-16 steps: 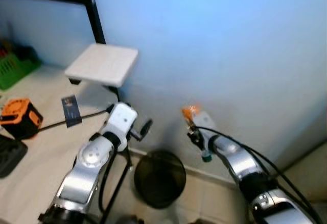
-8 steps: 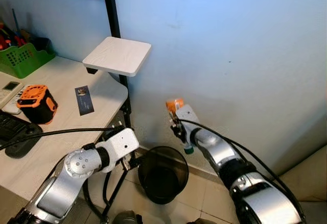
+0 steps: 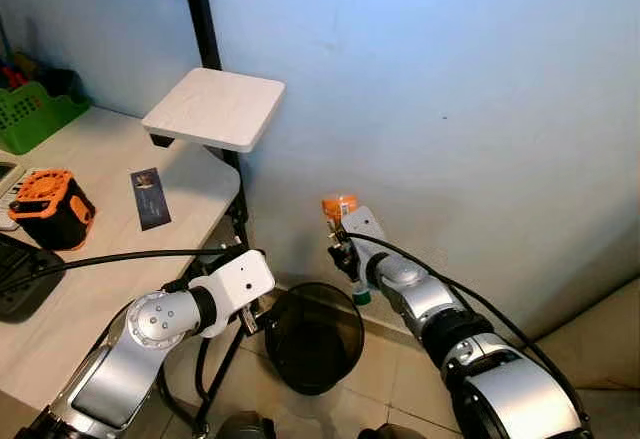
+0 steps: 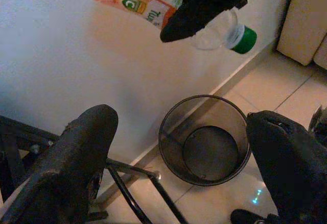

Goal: Clean up the room

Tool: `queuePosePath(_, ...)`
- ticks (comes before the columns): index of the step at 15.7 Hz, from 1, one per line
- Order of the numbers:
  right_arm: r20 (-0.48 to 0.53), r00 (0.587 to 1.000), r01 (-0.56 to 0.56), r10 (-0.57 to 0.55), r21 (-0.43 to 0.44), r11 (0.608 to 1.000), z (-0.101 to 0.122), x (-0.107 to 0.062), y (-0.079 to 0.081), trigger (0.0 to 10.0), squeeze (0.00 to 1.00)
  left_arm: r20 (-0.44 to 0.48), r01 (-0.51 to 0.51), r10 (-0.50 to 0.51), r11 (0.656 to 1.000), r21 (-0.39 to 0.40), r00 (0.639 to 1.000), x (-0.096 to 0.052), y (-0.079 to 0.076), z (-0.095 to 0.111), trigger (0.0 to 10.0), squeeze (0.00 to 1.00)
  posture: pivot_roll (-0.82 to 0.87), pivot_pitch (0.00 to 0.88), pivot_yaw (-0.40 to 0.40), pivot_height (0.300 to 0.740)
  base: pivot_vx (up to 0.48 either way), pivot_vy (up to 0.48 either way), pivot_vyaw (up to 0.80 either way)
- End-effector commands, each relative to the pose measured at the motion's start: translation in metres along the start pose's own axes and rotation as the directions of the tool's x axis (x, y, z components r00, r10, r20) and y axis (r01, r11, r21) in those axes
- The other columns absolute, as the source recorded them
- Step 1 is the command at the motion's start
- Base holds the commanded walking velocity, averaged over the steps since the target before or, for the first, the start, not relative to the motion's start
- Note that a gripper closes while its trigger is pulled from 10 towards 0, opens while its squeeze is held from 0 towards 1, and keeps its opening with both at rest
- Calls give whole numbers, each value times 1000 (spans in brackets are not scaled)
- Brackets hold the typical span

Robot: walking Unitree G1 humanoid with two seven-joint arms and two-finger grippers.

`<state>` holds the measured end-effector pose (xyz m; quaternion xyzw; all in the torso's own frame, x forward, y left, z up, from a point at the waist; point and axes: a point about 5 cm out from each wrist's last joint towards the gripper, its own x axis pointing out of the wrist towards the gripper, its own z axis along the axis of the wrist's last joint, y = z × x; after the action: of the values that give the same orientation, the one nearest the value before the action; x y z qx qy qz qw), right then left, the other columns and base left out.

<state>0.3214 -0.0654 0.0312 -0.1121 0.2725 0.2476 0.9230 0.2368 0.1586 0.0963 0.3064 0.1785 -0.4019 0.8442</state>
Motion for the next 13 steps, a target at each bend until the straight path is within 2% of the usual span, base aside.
queuePosePath(1,16,1000,-3,3,23,1000,3,0,-2,10000,1000,-5,9,-9,1000,8,1000,-2,-1,0,10000,506,122,89,-36,740,0,0,0)
queuePosePath(13,4,1000,-17,17,33,999,-1,1,4,10000,1000,-9,19,-18,1000,13,1000,-4,0,-1,10000,510,127,90,-23,740,0,0,0)
